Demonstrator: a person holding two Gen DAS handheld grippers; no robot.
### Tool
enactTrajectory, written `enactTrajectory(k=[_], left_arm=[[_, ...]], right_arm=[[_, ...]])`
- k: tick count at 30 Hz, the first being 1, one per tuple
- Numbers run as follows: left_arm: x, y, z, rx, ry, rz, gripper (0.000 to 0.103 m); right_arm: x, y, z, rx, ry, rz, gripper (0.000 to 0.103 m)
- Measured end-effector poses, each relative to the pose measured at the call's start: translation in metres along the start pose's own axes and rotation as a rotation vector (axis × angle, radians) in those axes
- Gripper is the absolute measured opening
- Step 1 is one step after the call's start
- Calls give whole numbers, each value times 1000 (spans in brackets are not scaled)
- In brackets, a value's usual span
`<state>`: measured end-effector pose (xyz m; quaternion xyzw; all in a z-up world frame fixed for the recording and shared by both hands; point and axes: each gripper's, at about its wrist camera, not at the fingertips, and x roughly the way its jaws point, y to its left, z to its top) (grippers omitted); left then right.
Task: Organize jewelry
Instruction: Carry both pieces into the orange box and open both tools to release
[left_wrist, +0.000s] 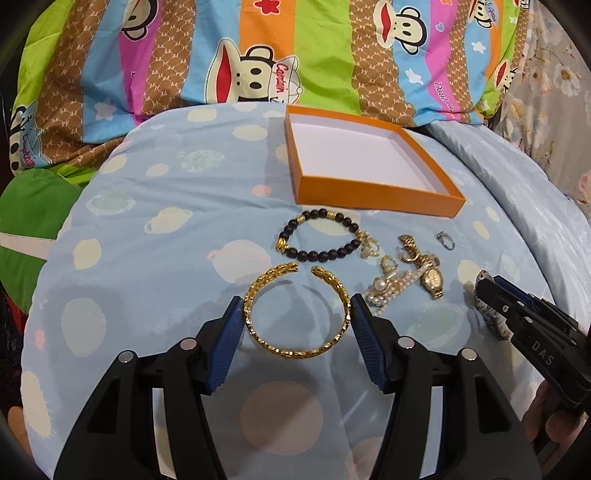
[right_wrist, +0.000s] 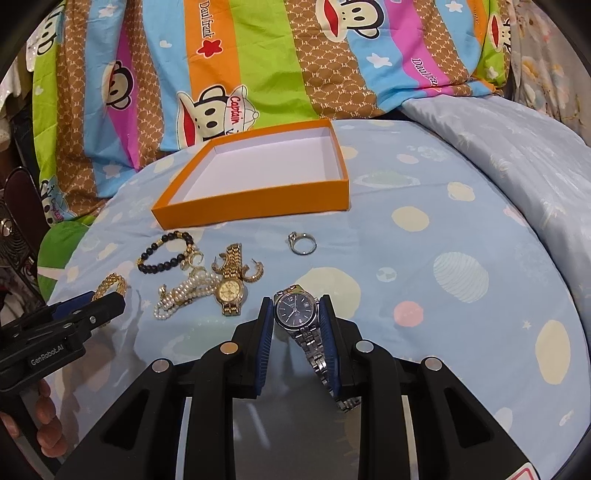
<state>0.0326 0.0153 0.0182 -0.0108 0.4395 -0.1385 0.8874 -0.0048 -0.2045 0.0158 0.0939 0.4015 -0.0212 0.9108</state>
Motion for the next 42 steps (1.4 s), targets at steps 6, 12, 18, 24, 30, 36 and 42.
enactTrajectory(k=[6, 12, 18, 24, 30, 36, 42], left_arm=[[-16, -9, 29, 35, -68, -12, 57], [-8, -20, 78, 85, -148, 3, 57], [26, -29, 134, 115, -193, 22, 57], [79, -36, 177, 129, -175, 34, 57], [124, -42, 195, 139, -127, 39, 57], [145, -42, 202, 137, -92, 28, 57], [132, -34, 207, 107, -156, 31, 71]], right_arm=[[-10, -1, 30, -9, -49, 25, 23], [6, -4, 80, -24, -79, 45, 23], [46, -8, 135, -7, -73, 75, 23], [86, -2, 177, -25, -77, 61, 23], [137, -1, 200, -26, -20, 40, 23], [163, -3, 213, -23, 27, 38, 18], [148, -9, 207, -6, -37, 39, 22]])
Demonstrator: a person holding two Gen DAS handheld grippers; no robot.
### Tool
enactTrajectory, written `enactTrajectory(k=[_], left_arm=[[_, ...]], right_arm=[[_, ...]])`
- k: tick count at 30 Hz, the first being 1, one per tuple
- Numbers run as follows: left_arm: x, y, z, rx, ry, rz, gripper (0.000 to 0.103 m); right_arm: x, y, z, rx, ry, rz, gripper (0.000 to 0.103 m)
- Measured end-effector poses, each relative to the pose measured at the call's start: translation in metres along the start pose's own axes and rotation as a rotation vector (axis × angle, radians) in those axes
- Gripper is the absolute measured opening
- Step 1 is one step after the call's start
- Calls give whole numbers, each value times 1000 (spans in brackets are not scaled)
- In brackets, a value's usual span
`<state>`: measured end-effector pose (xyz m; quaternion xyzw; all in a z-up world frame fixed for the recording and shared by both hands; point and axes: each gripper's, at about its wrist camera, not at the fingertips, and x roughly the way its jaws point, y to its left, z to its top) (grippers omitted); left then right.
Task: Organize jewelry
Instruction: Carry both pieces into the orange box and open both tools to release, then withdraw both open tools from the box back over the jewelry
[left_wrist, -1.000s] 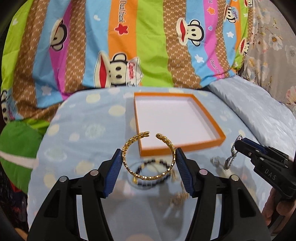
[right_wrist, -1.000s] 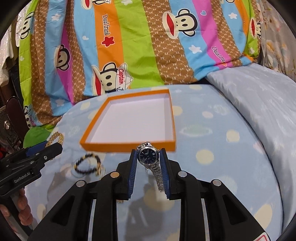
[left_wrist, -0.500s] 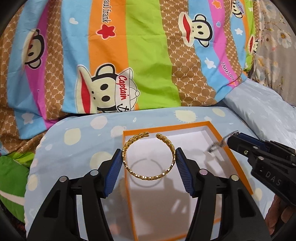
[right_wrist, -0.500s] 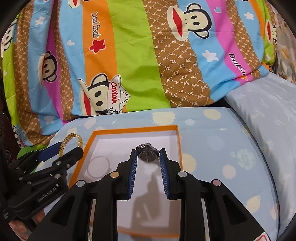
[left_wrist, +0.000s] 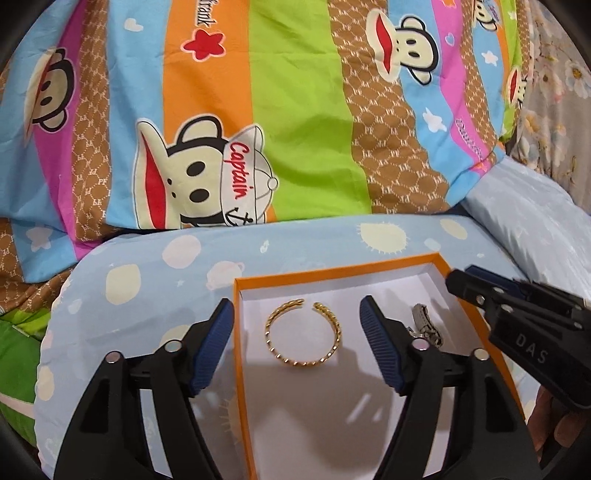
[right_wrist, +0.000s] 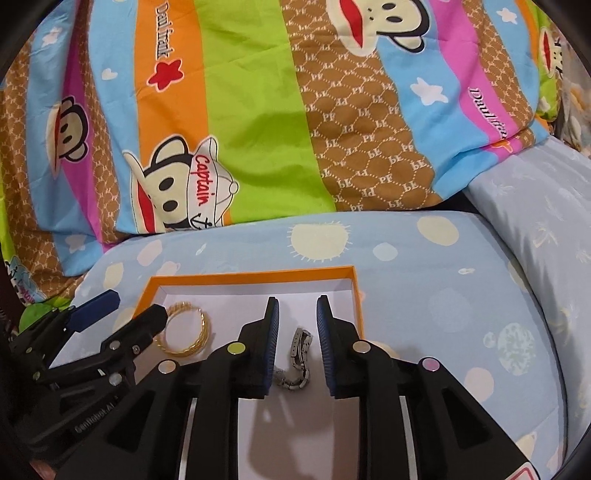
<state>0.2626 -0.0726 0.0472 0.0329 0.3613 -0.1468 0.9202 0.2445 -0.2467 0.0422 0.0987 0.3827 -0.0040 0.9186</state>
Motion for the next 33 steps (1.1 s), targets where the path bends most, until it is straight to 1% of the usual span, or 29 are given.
enactTrajectory(k=[3, 4, 6, 9, 12, 14, 18, 25, 28, 33], left_arm=[[-13, 9, 1, -32, -29, -8, 77], [-21, 13, 0, -48, -42, -11, 77], [-33, 17, -5, -59, -58, -16, 78], [-56, 26, -22, -64, -69, 5, 78], [-74, 34, -44, -76, -60, 7, 78], [-85, 40, -62, -88, -40, 12, 78], [-102, 41, -95, -80, -8, 37, 78], [-126, 34, -141, -88, 27, 26, 78], [-133, 24, -157, -66, 45, 24, 78], [-143, 16, -181, -62, 77, 12, 78]], right_arm=[[-21, -5, -12, 9, -32, -2, 22], [-28, -6, -15, 13, -43, -3, 23], [-43, -8, -26, 13, -59, -3, 29], [-67, -10, -47, 3, -82, -22, 30], [-88, -10, -75, -2, -85, -37, 30], [-97, -9, -91, -4, -77, -36, 30], [-112, -6, -129, -19, -47, -55, 30], [-127, -1, -177, 4, 17, -44, 30], [-134, 4, -191, -2, 29, -38, 30], [-143, 11, -207, -6, 46, -23, 30]])
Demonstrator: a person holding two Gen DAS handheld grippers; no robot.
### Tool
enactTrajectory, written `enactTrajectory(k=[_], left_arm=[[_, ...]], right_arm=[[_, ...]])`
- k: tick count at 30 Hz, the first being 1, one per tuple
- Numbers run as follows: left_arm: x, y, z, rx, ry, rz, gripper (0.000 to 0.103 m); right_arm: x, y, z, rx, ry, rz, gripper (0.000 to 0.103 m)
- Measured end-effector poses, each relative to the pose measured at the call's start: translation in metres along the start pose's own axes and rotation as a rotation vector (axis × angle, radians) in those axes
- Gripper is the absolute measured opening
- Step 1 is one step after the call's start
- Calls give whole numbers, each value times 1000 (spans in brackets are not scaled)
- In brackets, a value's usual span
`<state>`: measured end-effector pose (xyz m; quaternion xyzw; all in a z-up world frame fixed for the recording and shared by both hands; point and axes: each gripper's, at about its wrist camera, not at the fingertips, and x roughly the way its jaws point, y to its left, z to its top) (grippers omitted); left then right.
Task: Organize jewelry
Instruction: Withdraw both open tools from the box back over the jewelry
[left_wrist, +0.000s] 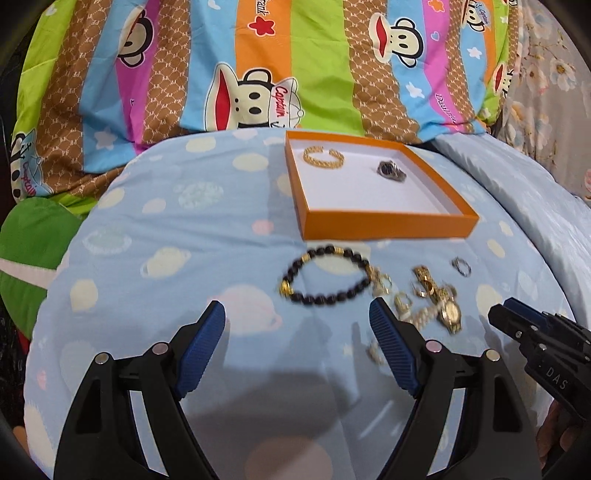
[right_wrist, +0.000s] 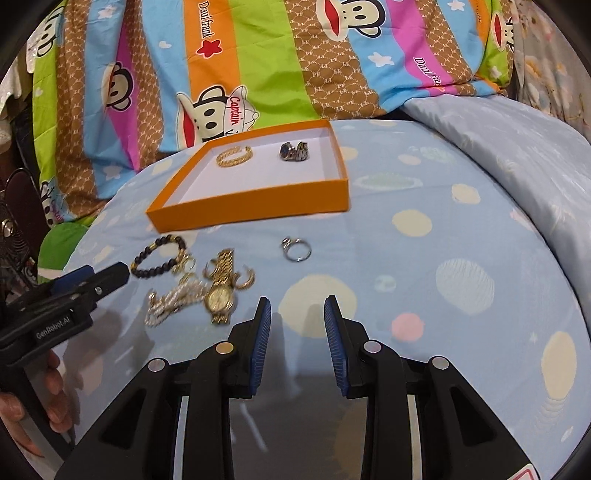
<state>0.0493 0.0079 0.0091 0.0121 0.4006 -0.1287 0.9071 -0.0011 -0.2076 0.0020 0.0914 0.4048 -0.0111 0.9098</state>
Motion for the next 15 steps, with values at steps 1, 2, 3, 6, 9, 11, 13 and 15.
enactTrajectory(k=[1, 2, 3, 6, 9, 11, 13, 15], left_arm=[[-1, 0, -4, -2, 9, -1, 78], [-1, -1, -7, -4, 14, -2, 78], [-1, -1, -10, -6, 25, -7, 78], [-4, -3, -13, -9, 25, -16, 79], [-4, -5, -12, -5, 21, -14, 81], [-2, -5, -11, -8, 30, -9, 81], [0, -4, -11, -15, 36, -5, 81], [1, -3, -11, -19, 40, -3, 81]], right_arm=[[-1, 1, -3, -2, 3, 5, 30], [-2, 2, -4, -3, 5, 8, 30], [-2, 5, -7, -8, 9, 13, 30], [-3, 11, -10, -24, 15, 23, 30], [-3, 18, -13, -37, 20, 34, 30], [-2, 21, -14, -40, 23, 41, 30], [-2, 24, -13, -44, 24, 39, 30], [-1, 25, -13, -48, 28, 34, 30]])
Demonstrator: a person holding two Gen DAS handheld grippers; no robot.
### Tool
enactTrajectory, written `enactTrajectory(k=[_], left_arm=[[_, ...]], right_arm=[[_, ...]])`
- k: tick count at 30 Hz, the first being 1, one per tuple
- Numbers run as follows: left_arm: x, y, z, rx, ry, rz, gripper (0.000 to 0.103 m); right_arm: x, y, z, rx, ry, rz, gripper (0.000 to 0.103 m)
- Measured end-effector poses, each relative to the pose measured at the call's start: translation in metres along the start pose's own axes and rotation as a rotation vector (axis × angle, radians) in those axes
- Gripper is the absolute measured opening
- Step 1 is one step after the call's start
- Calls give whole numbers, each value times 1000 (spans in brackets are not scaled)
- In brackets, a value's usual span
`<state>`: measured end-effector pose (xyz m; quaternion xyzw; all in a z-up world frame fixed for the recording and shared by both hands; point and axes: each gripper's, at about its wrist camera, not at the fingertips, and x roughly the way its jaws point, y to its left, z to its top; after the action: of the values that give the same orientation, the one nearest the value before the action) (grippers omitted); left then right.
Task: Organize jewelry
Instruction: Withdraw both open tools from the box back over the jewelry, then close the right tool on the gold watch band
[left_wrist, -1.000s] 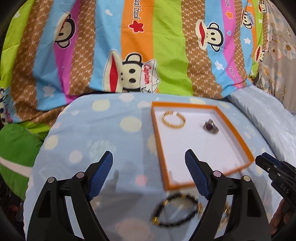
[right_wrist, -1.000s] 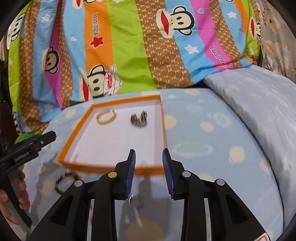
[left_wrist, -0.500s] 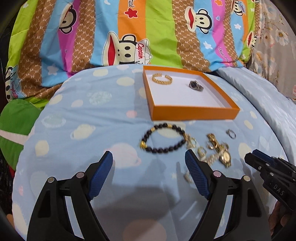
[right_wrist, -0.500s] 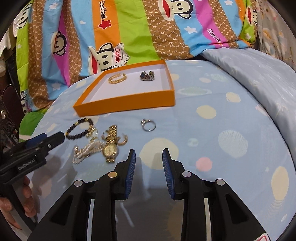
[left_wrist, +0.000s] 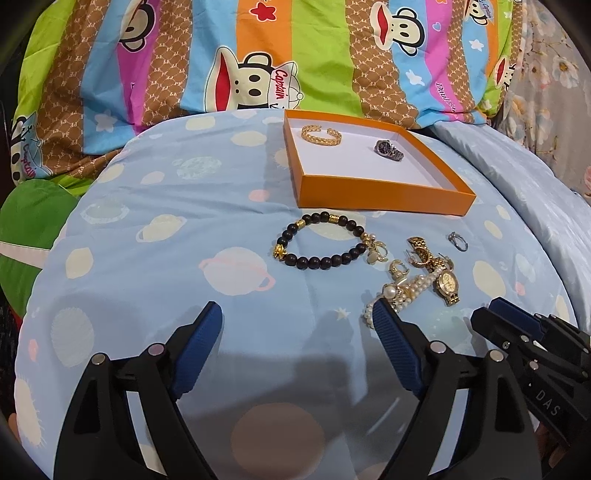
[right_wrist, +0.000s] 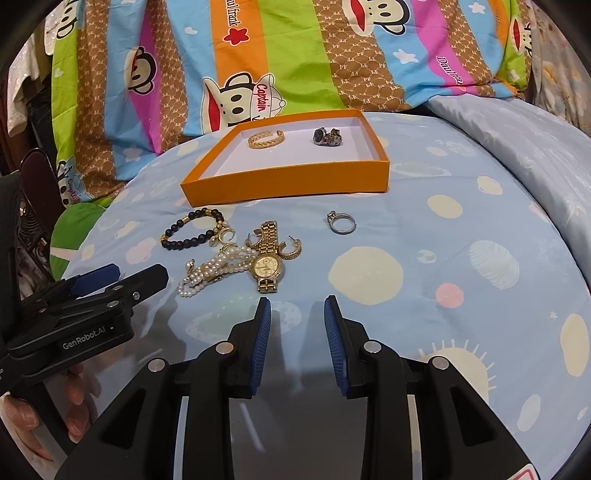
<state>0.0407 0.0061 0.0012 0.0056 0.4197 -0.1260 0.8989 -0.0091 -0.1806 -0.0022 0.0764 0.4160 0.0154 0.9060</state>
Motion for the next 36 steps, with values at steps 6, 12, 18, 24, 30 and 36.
enactTrajectory(k=[6, 12, 18, 24, 30, 36], left_arm=[[1, 0, 0, -4, 4, 2, 81], [1, -1, 0, -2, 6, 10, 81], [2, 6, 0, -30, 9, 5, 81], [1, 7, -1, -37, 8, -8, 81], [2, 7, 0, -43, 10, -17, 81], [2, 5, 0, -33, 13, -35, 81]], right_arm=[[1, 0, 1, -3, 8, -11, 30], [4, 2, 1, -2, 14, -13, 30], [10, 7, 5, 13, 25, 22, 32], [20, 13, 13, 23, 30, 48, 35], [31, 14, 25, 33, 33, 48, 35], [34, 16, 27, 26, 35, 36, 33]])
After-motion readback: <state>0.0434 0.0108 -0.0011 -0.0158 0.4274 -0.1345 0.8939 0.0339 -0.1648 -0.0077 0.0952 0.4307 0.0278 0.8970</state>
